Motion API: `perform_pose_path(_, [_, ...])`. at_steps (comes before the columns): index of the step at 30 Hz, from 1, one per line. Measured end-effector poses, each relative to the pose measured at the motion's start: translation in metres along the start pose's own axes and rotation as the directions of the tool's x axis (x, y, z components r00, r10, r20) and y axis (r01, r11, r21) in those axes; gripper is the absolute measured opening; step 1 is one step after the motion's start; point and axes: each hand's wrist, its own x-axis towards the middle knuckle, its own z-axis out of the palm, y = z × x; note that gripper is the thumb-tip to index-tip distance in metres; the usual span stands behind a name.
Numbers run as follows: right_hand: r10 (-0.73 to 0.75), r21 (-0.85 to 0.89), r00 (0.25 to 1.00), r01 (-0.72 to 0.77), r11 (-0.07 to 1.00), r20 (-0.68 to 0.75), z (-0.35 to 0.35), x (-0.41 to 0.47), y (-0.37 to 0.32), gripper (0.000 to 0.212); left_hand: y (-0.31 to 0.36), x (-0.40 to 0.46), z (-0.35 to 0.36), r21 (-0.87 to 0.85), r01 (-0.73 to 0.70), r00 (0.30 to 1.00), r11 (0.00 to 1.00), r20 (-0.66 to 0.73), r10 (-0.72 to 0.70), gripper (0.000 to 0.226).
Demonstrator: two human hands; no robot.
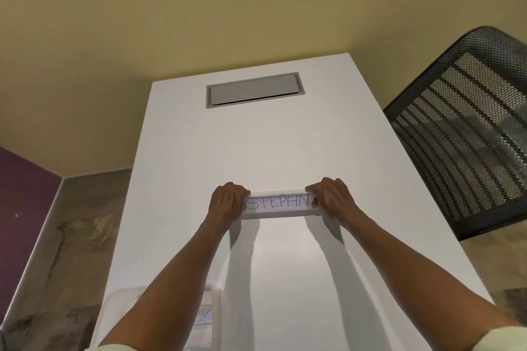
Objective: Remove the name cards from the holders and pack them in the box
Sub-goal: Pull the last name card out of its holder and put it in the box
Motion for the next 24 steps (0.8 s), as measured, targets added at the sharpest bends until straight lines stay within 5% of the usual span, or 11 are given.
perform_pose_path(14, [-0.121,-0.048,0.972,0.114,0.992,-0.2,-0.074,-0.045,-0.043,0.03,0.005,-0.072,-0.076,0.129,-0.084,0.965,0.988,-0.238,0.113,0.027])
perform_pose_path(20, [-0.063,-0.074,0.989,0.053,0.996,-0.132,-0.101,-0.065,-0.069,0.012,0.0,-0.097,-0.095,0.107,-0.014,0.978,0.994,-0.203,0.036,0.036])
perform_pose_path(24, [-0.087,-0.093,0.982,0.072,0.993,-0.17,-0.105,-0.08,-0.081,0.022,-0.004,-0.118,-0.103,0.069,0.03,0.979,0.997,-0.204,-0.016,0.038])
